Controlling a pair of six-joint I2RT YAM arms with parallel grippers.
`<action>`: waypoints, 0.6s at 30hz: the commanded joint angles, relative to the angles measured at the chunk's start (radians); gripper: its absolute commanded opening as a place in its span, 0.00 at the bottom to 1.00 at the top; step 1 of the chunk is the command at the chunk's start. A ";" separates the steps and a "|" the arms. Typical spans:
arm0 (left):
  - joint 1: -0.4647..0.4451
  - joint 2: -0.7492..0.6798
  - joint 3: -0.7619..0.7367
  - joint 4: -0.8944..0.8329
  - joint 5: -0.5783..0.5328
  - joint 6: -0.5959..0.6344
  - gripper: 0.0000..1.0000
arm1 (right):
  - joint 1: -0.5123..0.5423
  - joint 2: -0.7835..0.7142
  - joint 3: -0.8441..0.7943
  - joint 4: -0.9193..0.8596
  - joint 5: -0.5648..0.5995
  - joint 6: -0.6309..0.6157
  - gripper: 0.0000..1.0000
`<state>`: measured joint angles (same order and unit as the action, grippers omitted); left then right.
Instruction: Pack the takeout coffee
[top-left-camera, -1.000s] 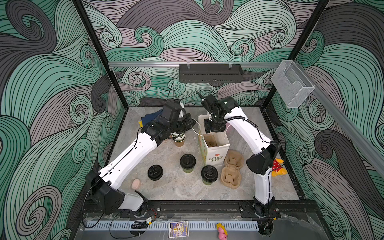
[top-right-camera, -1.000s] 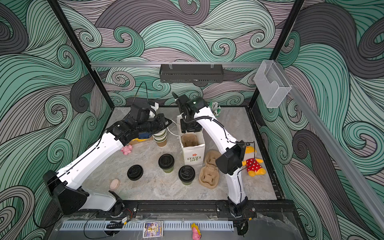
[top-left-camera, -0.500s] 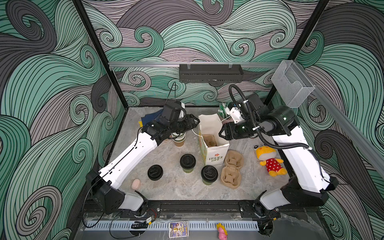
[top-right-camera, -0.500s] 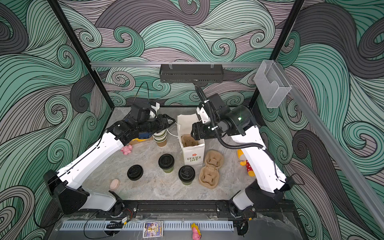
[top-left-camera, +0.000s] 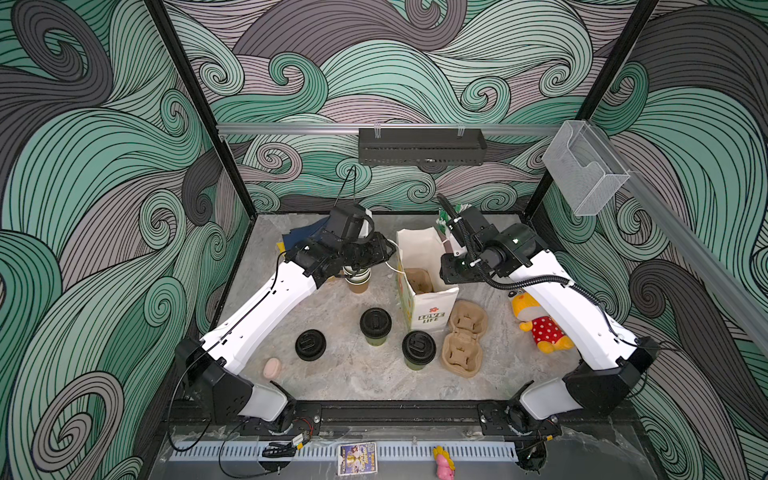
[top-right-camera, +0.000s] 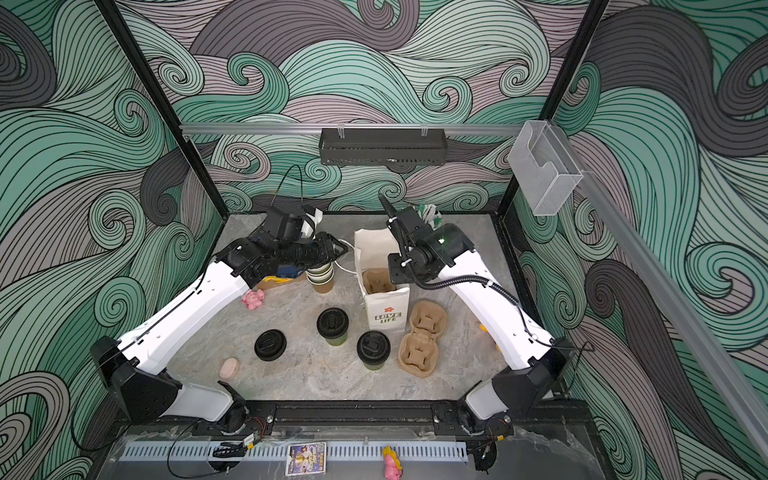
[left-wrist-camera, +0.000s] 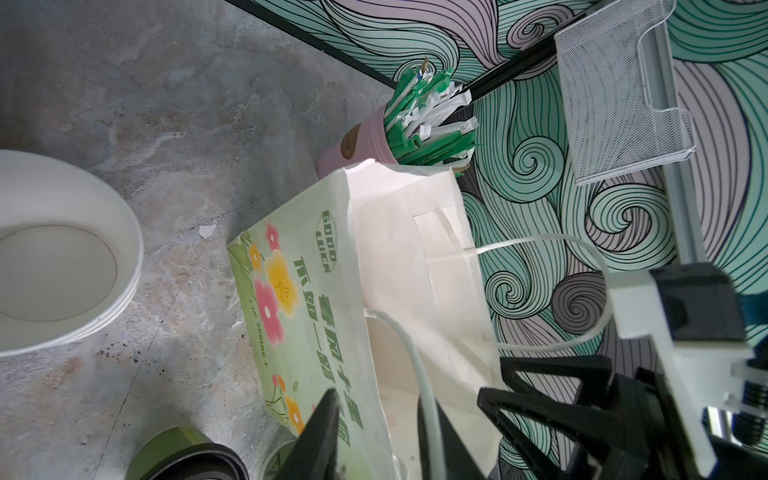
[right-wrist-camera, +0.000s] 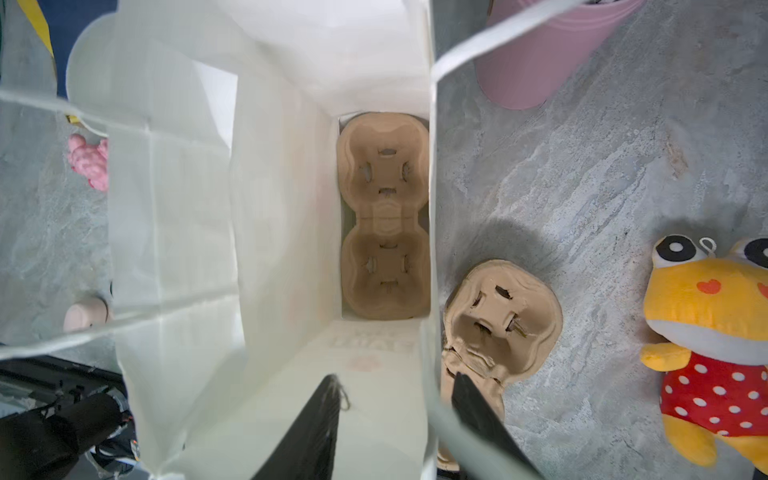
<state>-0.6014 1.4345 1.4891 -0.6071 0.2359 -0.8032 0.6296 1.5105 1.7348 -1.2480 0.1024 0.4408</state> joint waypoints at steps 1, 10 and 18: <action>-0.001 0.017 0.041 -0.024 -0.001 0.004 0.25 | -0.003 0.003 -0.015 0.102 0.087 -0.007 0.35; -0.001 0.037 0.091 -0.005 -0.069 -0.002 0.00 | -0.007 0.065 0.002 0.157 0.116 -0.011 0.07; 0.005 0.060 0.113 0.023 -0.126 0.006 0.00 | -0.028 0.119 0.041 0.238 0.112 -0.033 0.00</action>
<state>-0.6010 1.4796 1.5696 -0.6052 0.1520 -0.8089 0.6140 1.6066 1.7412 -1.0458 0.2016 0.4202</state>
